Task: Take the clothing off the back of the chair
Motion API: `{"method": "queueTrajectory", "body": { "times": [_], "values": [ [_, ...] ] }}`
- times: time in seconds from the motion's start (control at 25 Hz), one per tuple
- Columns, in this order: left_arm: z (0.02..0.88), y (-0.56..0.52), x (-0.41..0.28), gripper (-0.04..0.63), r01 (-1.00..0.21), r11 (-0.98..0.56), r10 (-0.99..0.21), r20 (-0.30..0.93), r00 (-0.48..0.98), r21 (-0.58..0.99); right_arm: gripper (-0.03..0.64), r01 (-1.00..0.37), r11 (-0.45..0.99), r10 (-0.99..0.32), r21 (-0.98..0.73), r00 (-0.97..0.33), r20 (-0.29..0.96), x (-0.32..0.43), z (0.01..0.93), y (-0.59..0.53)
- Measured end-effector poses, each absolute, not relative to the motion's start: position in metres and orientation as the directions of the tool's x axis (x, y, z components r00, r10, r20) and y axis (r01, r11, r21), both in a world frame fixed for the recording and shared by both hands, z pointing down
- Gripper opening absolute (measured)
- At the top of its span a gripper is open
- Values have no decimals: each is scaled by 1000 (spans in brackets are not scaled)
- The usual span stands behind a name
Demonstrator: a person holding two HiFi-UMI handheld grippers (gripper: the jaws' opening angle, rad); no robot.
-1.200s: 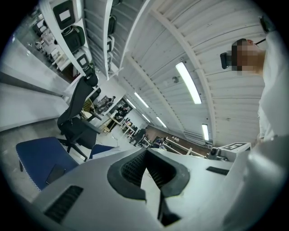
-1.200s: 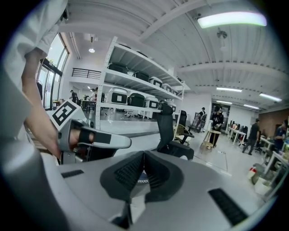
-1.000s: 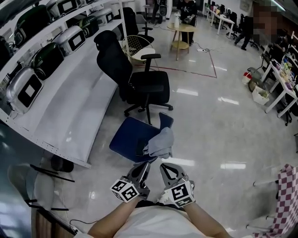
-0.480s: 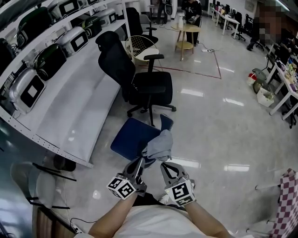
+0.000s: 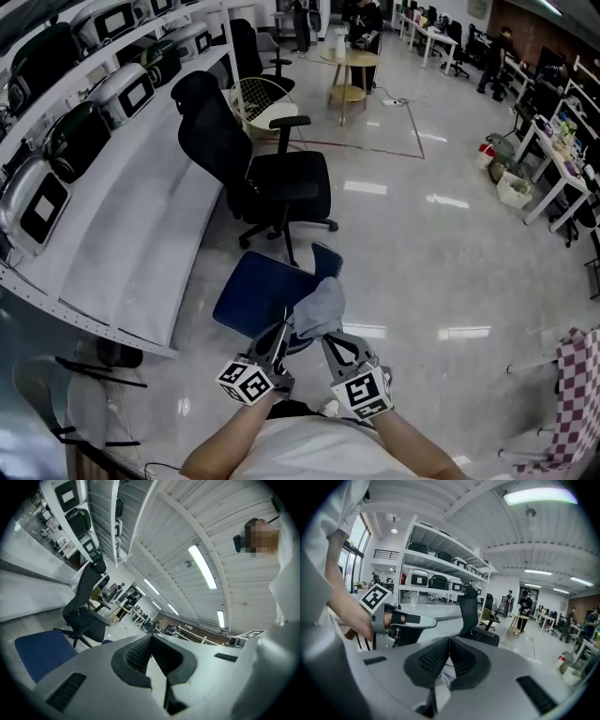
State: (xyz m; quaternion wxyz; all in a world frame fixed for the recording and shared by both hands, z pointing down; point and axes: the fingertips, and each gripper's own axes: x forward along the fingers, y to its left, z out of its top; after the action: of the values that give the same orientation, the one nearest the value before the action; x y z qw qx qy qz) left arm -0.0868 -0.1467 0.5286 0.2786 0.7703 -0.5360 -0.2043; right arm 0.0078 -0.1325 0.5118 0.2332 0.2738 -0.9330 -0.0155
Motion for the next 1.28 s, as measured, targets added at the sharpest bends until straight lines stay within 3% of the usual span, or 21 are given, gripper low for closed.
{"method": "queueTrajectory", "body": {
  "times": [0.24,0.68,0.8,0.96,1.28],
  "values": [
    [530,-164,-94,6,-683,-317,-918,-31,396,658,17,-530,830,-547,173,-715,436,-11,512,-140],
    [567,-179,-94,9,-665,-305,-878,70,474,682,17,-582,795,-586,171,-661,470,-11,521,-150],
    [572,-185,-92,85,-657,-303,-870,81,487,690,17,-602,780,-601,173,-643,475,-6,523,-154],
    [580,-190,-89,100,-656,-299,-861,100,499,693,17,-618,767,-614,173,-627,479,0,523,-156],
    [594,-201,-82,192,-652,-299,-833,142,535,697,17,-651,739,-637,174,-592,493,11,527,-160]
  ]
}}
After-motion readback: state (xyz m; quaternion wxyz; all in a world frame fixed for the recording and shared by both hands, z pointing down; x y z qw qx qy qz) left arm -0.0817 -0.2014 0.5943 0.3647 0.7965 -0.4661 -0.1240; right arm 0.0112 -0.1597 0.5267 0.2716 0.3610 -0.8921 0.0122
